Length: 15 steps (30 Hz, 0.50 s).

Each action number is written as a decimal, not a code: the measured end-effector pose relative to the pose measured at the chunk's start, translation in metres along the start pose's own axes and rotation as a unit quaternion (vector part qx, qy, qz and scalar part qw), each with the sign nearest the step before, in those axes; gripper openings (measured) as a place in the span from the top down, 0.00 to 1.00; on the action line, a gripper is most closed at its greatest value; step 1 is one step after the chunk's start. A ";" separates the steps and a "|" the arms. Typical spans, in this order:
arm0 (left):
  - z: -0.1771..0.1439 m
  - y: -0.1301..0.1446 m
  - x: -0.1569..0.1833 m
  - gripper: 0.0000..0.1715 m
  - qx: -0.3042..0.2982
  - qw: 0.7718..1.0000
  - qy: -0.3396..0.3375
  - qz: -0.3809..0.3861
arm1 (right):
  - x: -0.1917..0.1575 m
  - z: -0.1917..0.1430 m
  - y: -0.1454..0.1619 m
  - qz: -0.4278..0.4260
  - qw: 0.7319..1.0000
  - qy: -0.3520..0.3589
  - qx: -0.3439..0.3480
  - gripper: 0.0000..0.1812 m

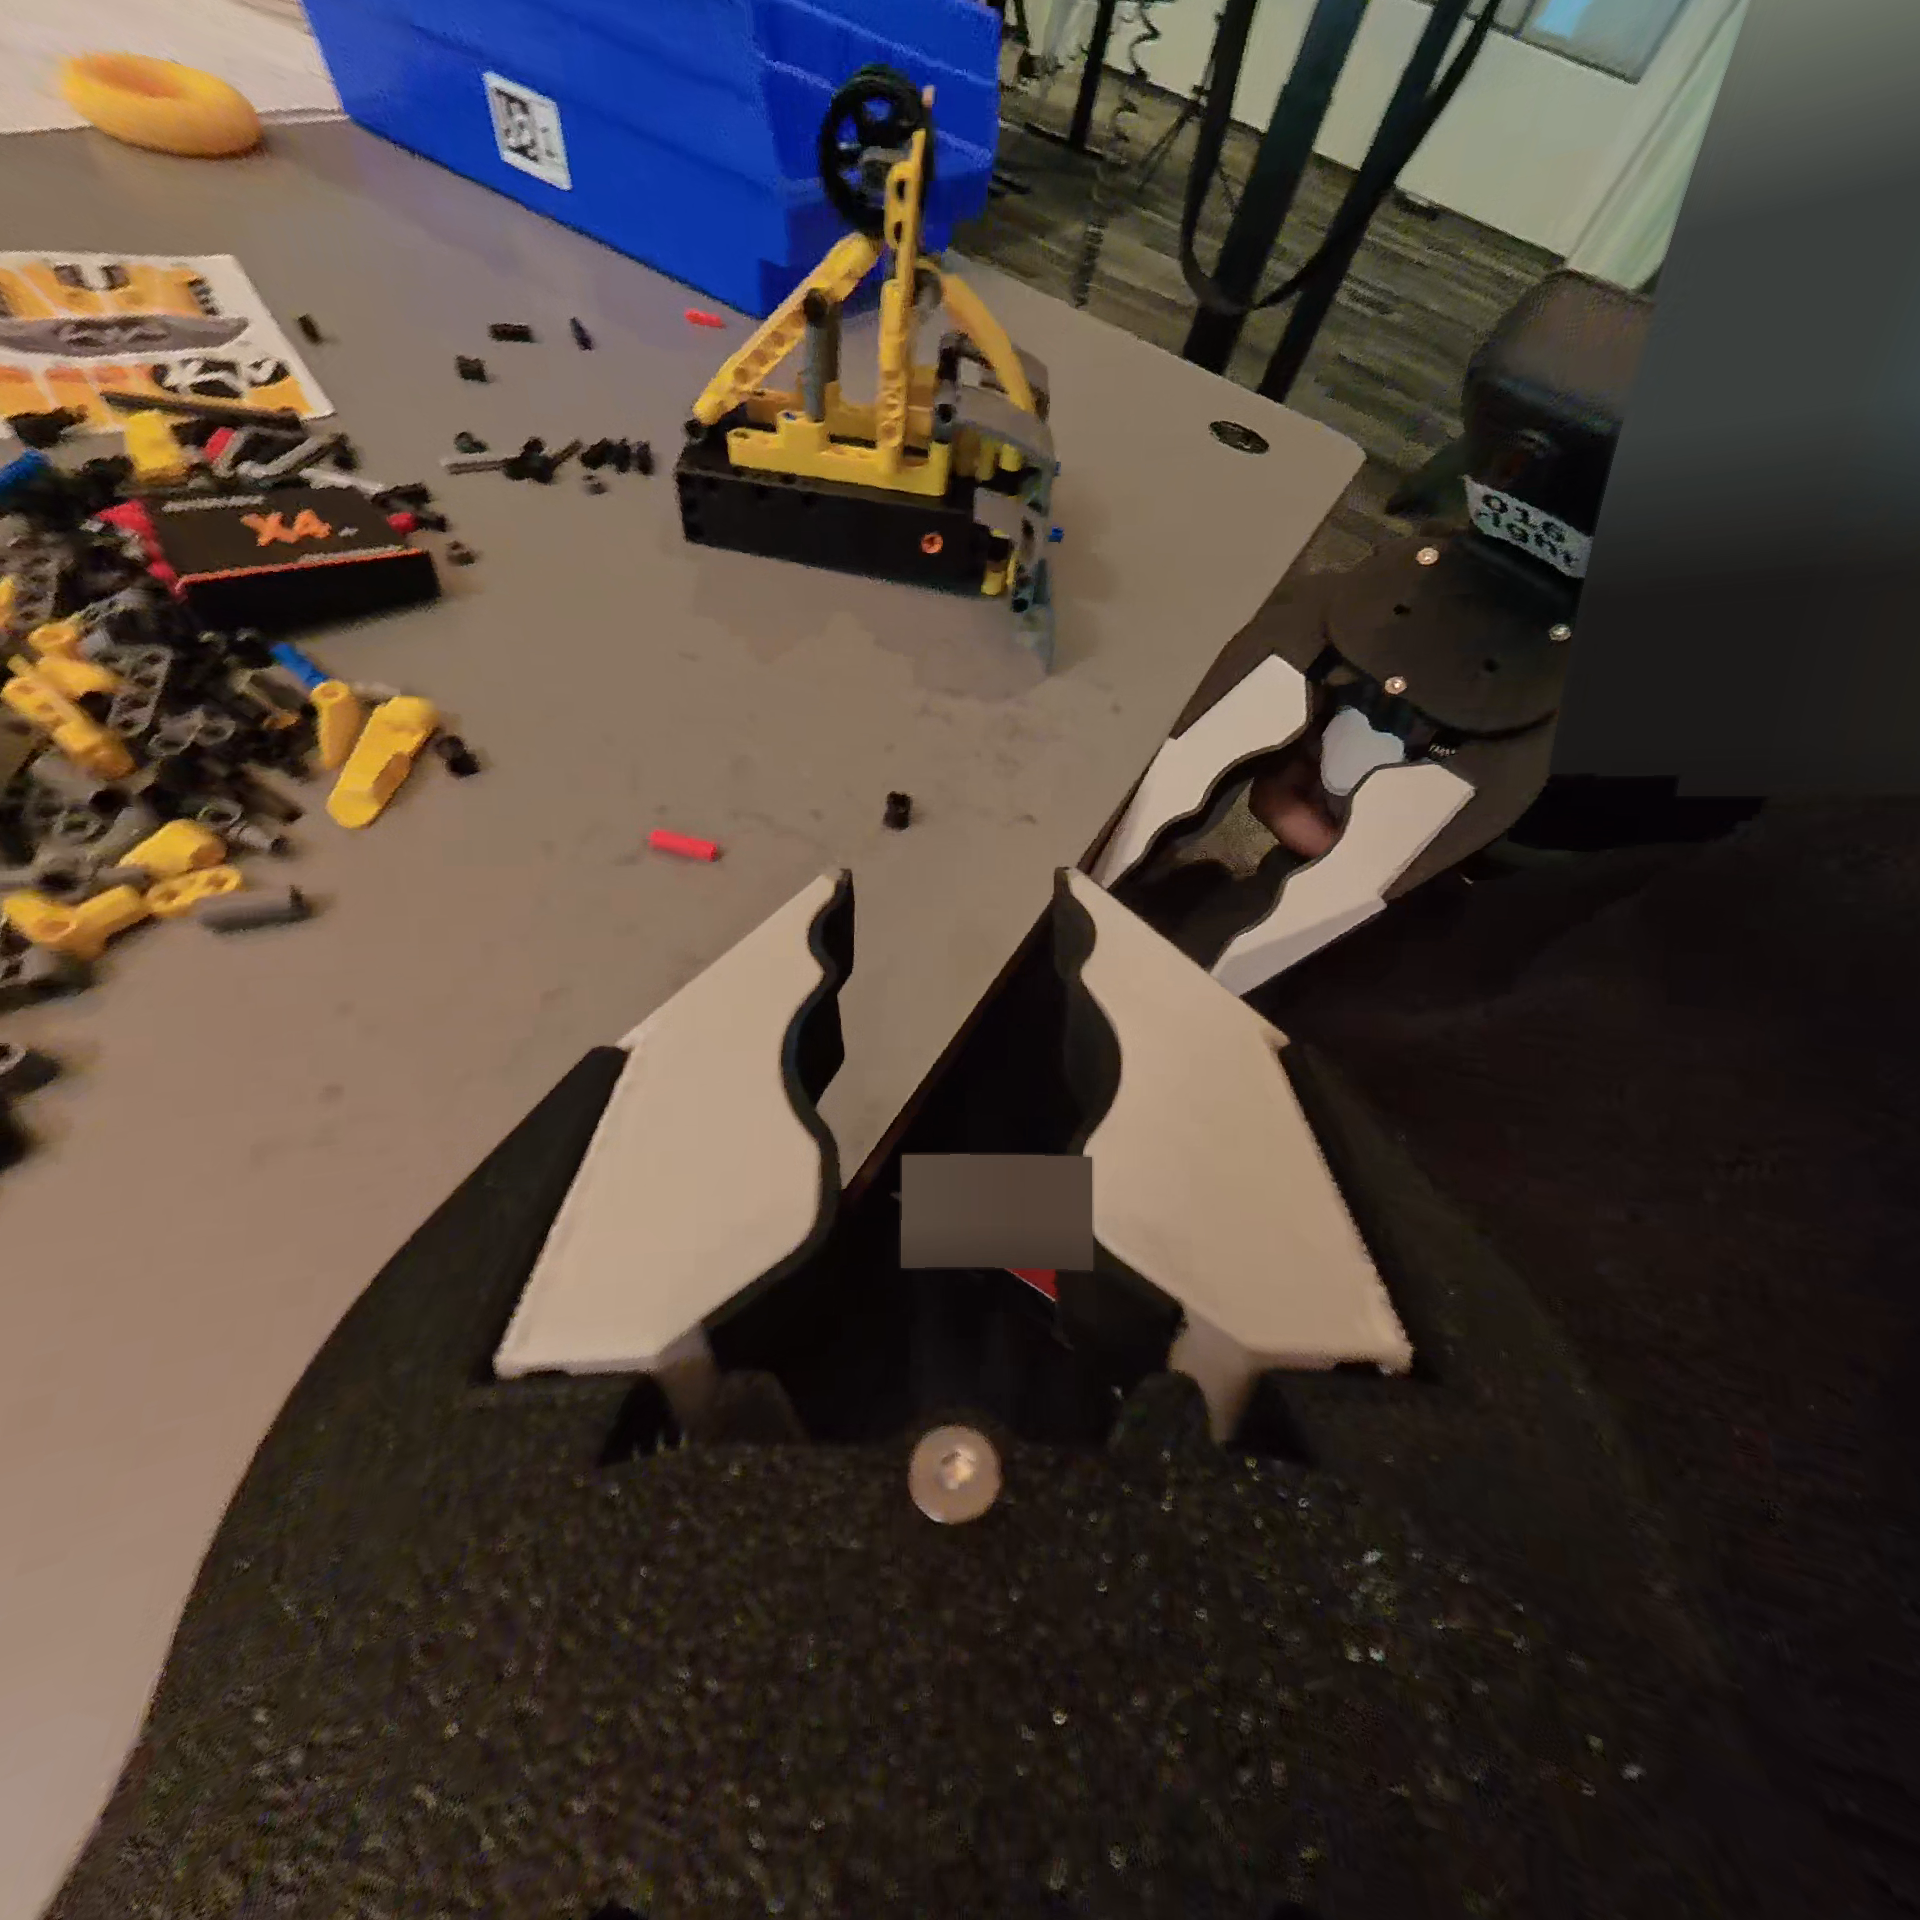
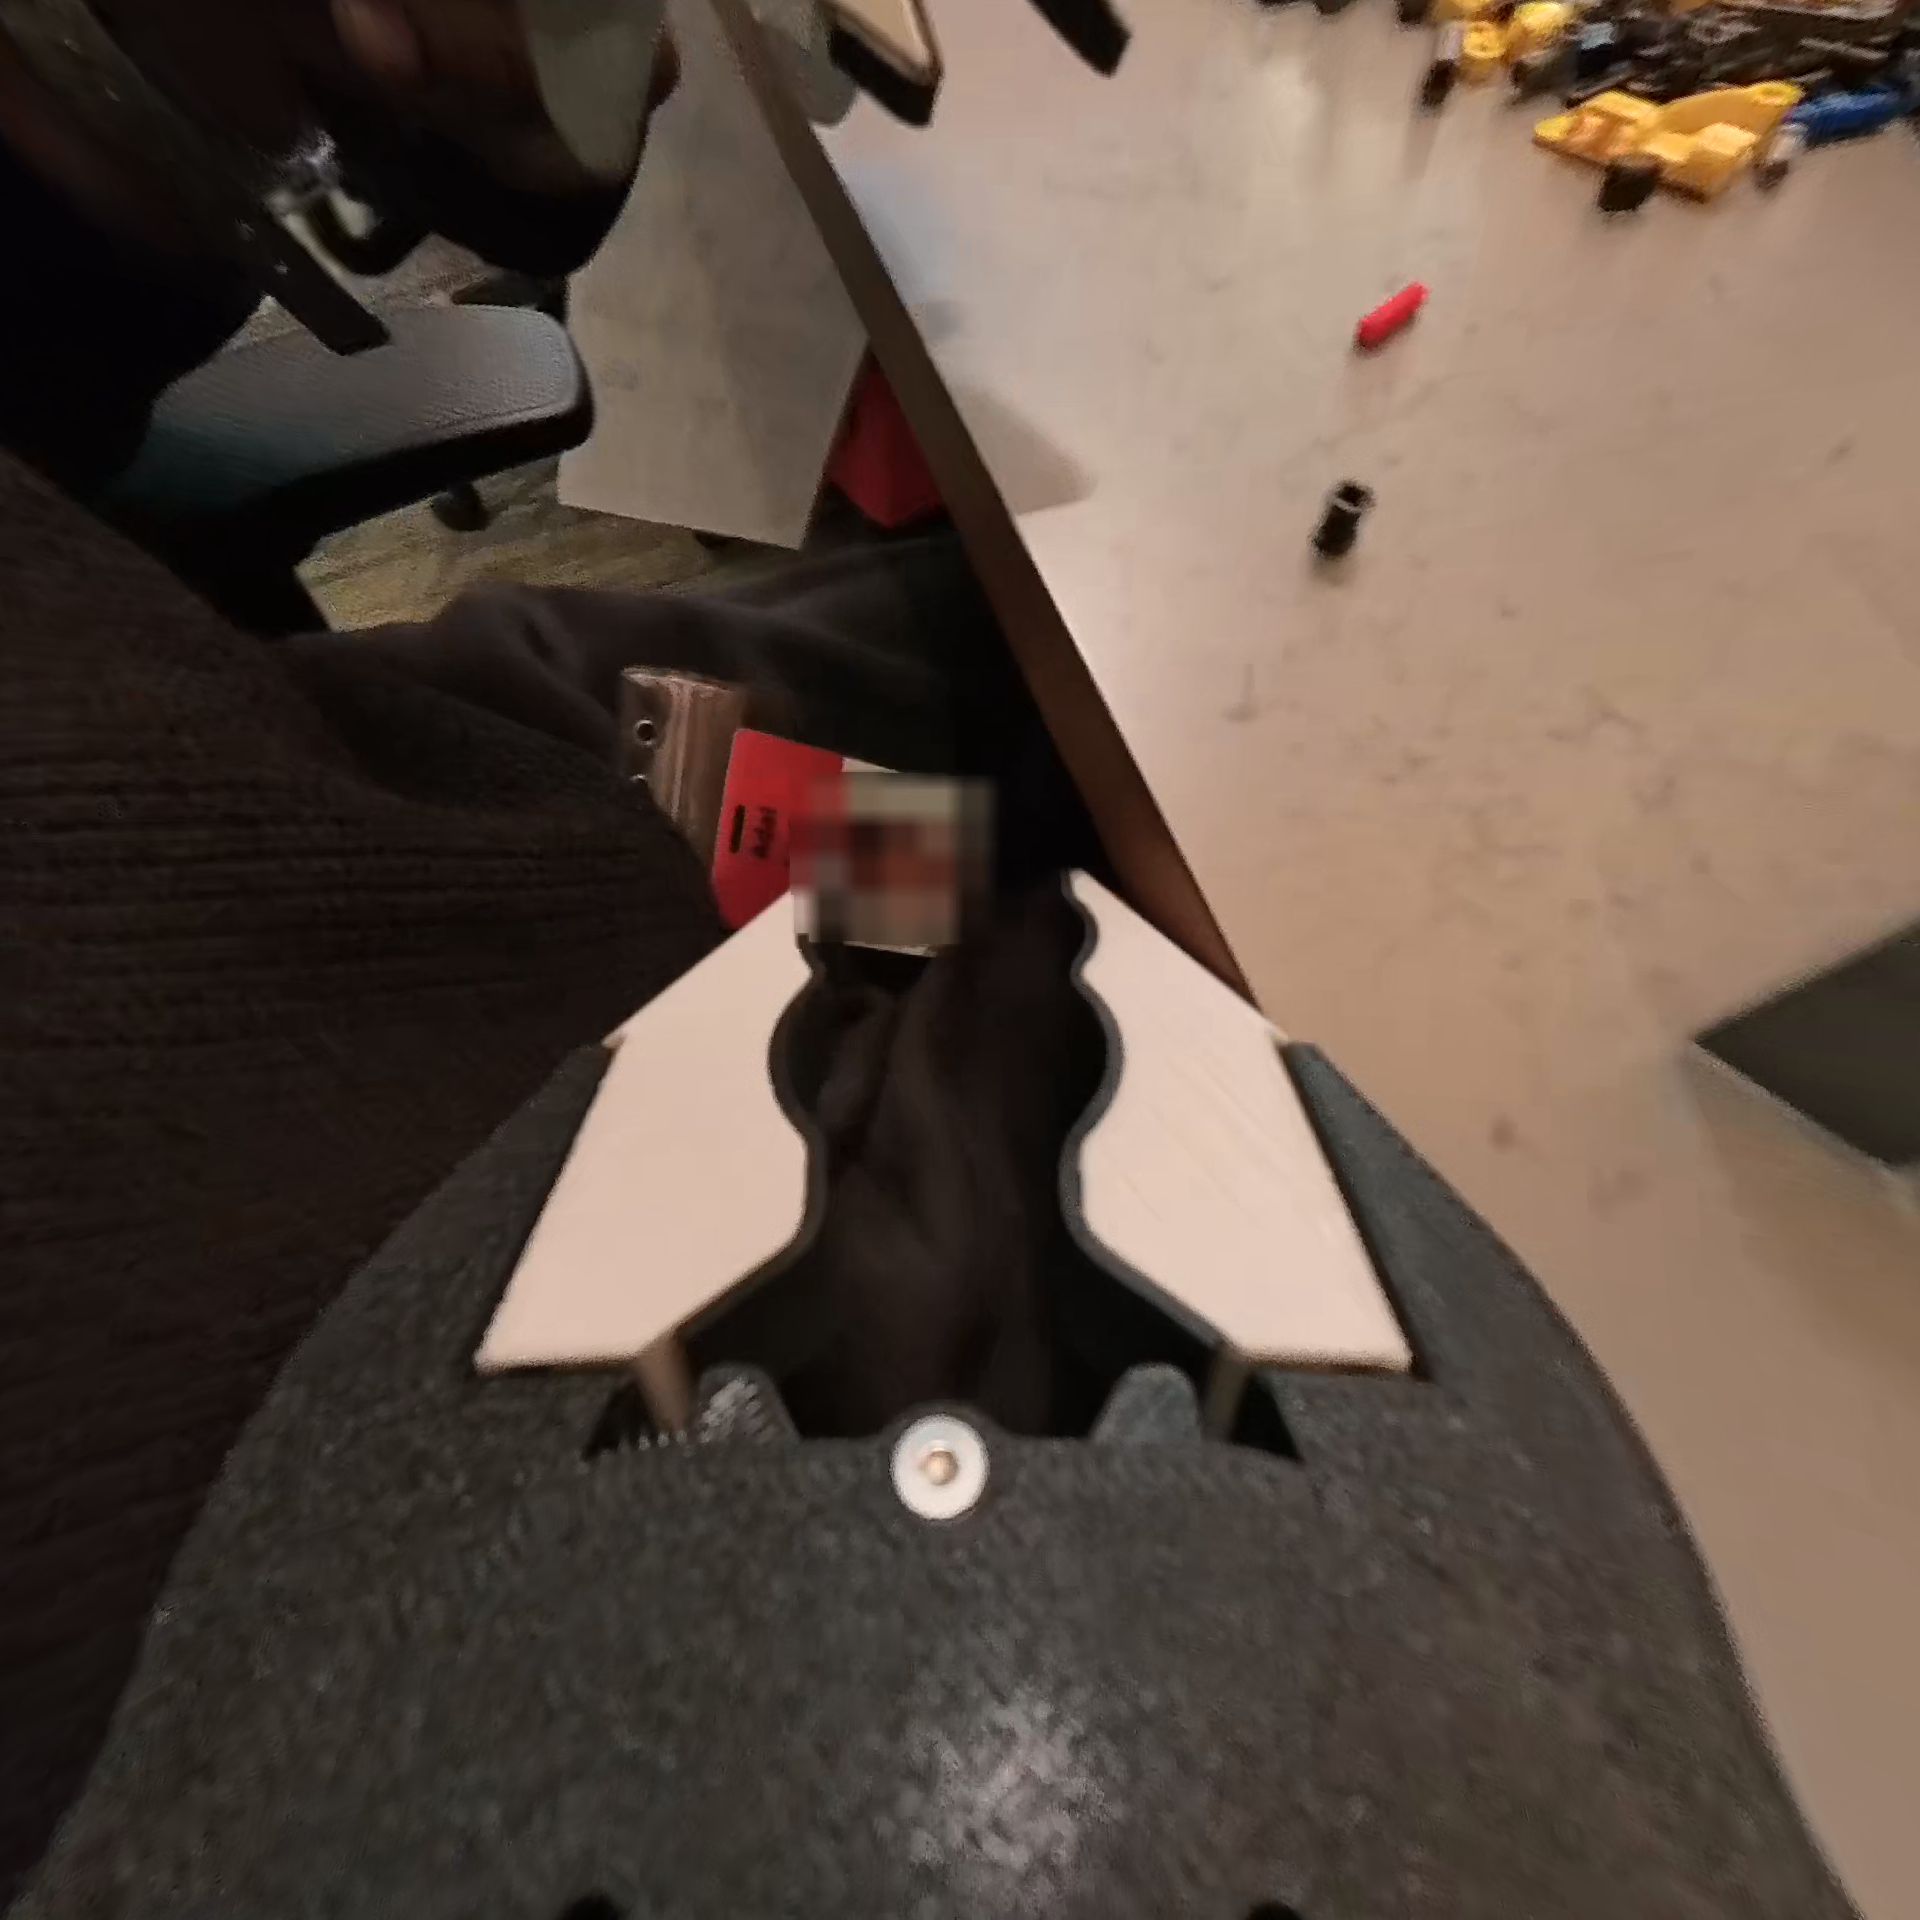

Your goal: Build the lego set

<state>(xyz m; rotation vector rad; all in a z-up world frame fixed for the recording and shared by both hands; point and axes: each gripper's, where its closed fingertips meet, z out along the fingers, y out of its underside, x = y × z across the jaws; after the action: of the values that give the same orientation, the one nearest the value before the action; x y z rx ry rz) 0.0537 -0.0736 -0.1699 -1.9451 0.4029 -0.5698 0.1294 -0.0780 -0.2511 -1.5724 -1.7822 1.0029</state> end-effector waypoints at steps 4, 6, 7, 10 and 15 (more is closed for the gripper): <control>-0.011 0.009 -0.008 0.78 0.018 0.999 -0.004 -0.031 | -0.013 0.014 -0.005 -0.009 0.999 -0.039 -0.015 0.78; -0.015 0.015 -0.008 0.78 0.022 0.999 0.002 -0.046 | -0.015 0.018 -0.005 -0.019 0.999 -0.041 -0.020 0.78; -0.017 0.019 -0.007 0.78 0.021 0.999 0.000 -0.051 | -0.015 0.019 -0.006 -0.027 0.999 -0.036 -0.018 0.79; -0.020 0.033 -0.003 0.78 0.009 0.998 -0.004 -0.054 | -0.014 0.021 -0.010 -0.038 0.999 -0.018 -0.005 0.81; -0.014 0.063 0.017 0.78 -0.033 0.998 -0.012 -0.051 | -0.027 0.019 -0.001 -0.037 0.999 -0.015 -0.012 0.81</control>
<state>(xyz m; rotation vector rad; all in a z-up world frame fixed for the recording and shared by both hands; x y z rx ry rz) 0.0588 -0.1193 -0.2184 -2.0438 0.3122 -0.6043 0.1179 -0.1082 -0.2586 -1.5022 -1.8652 0.9780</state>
